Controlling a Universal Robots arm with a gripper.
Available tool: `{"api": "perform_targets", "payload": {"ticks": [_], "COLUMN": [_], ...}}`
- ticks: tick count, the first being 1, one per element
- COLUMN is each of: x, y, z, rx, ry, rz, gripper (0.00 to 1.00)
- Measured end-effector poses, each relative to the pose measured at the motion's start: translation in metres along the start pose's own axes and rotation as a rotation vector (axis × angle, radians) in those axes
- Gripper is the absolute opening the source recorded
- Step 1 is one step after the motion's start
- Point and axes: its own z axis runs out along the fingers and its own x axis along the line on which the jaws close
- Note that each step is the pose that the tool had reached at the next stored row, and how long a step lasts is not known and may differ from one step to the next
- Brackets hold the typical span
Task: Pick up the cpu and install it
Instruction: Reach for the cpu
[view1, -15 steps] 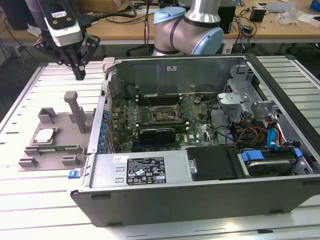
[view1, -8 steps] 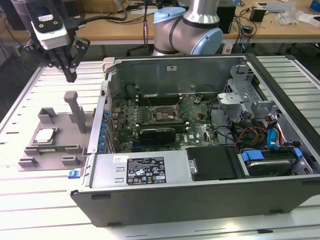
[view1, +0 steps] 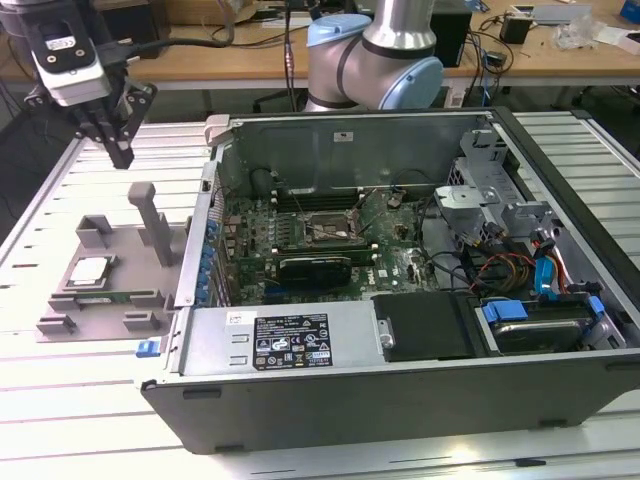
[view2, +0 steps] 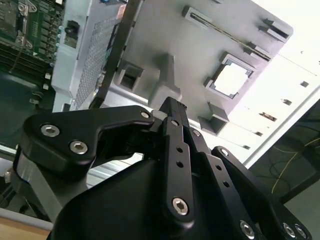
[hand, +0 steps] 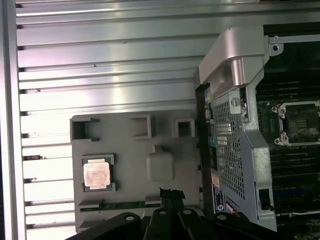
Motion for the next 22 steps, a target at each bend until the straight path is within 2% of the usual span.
{"api": "perform_targets", "payload": {"ticks": [9,11,16,22], "x": [0.022,0.0248,0.0258,0.0352], "y": [-0.0018,-0.0021,-0.0022,-0.0033], "z": [0.0043,0.0055,0.0063,0.0155], "rx": [0.0,-0.0002,0.0,-0.0001], "ry": [0.0,-0.0002,0.0,-0.0002], "rz": [0.0,0.0,0.0,0.0], "gripper": [0.11,0.11,0.11,0.11]}}
